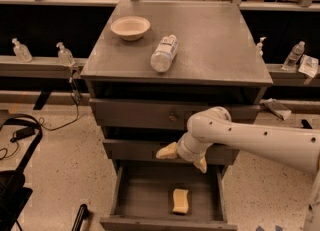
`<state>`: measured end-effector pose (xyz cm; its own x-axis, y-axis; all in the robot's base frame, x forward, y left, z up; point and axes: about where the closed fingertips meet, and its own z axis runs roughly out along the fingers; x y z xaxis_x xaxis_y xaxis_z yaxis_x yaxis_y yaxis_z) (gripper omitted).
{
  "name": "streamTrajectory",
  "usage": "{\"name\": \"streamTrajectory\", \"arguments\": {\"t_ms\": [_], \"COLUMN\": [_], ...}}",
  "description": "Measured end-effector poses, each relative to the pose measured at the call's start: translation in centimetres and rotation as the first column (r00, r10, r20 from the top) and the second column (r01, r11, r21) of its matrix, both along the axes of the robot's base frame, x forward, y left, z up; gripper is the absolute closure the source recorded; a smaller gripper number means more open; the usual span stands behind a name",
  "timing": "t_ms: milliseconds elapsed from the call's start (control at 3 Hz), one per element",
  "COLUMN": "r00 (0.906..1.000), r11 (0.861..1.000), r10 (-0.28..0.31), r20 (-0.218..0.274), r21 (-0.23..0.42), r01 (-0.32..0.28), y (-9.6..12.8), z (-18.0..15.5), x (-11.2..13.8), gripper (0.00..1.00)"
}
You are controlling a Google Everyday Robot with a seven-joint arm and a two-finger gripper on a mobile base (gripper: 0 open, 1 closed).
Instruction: Pick sponge from bottom drawer and place on counter
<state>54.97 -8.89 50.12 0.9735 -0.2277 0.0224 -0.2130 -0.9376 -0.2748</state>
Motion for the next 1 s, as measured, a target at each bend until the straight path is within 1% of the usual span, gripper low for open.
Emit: {"name": "streamTrajectory", "arguments": {"t_ms": [333,667,1000], "r00": [1.0000,0.9995,0.9985], "r11": [1.000,0.999,0.994], "r10": [0.000,0.003,0.014], "r20": [0.000,-0.030,-0.053], "r21": [0.000,-0.051,-0.107], "r01": [0.000,-0.004,-0.020], "y": [0.0,-0.9,-2.2], "z": [0.0,-3.7,-8.9], "x": [0.0,0.0,-1.0], "gripper": [0.00,0.00,0.00]}}
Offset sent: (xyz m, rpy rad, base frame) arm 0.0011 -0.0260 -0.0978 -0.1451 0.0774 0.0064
